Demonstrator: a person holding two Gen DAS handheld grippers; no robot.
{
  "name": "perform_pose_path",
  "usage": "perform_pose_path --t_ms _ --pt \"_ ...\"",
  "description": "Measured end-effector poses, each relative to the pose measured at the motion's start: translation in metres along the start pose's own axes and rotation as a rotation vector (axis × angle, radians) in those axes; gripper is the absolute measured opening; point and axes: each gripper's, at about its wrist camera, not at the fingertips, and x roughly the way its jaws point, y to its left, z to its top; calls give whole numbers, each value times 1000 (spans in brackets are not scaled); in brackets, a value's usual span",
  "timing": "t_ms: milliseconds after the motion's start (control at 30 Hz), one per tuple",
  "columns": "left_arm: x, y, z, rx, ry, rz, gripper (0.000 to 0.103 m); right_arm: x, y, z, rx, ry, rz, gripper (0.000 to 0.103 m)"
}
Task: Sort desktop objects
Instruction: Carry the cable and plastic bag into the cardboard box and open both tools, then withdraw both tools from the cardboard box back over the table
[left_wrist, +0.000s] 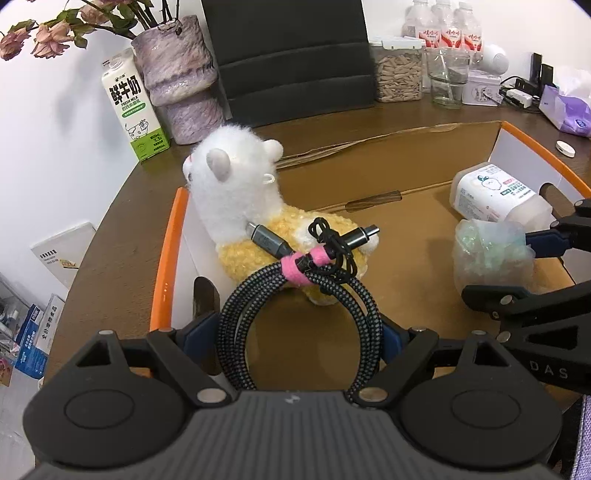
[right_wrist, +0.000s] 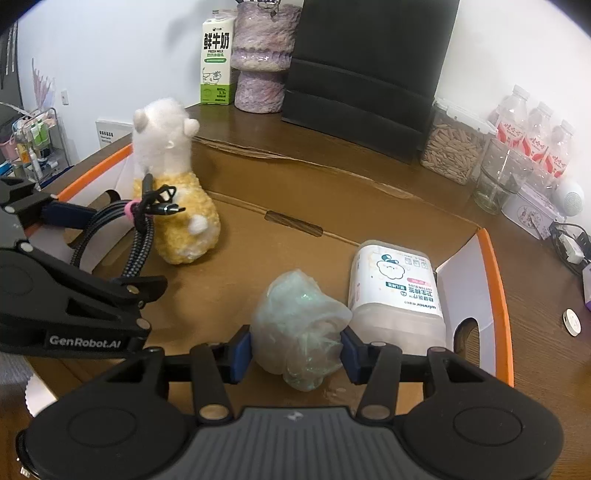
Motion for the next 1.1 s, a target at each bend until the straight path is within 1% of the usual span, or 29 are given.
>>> perform_pose_path --t_ms 67,233,267,300,333,400,433,467,500,567,667,867,1000,1100 --pt "0 -1 0 0 -1 4 88 1 -1 0 5 1 1 49" --pt "-5 2 0 -20 -29 -2 90 -5 -2 1 15 -17 3 59" --pt "-8 2 1 -23 -39 2 91 -8 -2 1 14 -25 2 62" --pt "-11 3 1 -26 -52 9 95 -11 -2 1 11 -34 2 67" --pt "-13 4 2 -27 -63 15 98 -15 -2 1 11 -44 -6 70" --pt "-20 6 2 -31 -89 12 102 -23 -4 2 11 -68 -30 80" --pt "-24 8 3 -40 -105 14 103 -28 -6 2 13 -78 -35 83" --pt "-28 9 3 -46 -119 10 103 -32 -8 3 19 -86 -33 92" --pt "-33 11 3 -54 -135 1 103 -37 -11 2 24 -94 -25 97" --pt "-41 12 4 -71 -157 -8 103 -47 -13 0 28 -111 -20 98" --pt "-52 13 3 -87 -176 4 103 -60 -14 -2 31 -131 -29 101" --pt "-80 16 -7 -116 -230 -4 103 -90 -12 -10 25 -187 -43 101" --pt "-106 18 -18 -127 -288 -22 103 -117 -11 -19 25 -246 -53 102" --pt "-127 19 -30 -143 -338 -45 103 -139 -9 -32 26 -303 -67 102"
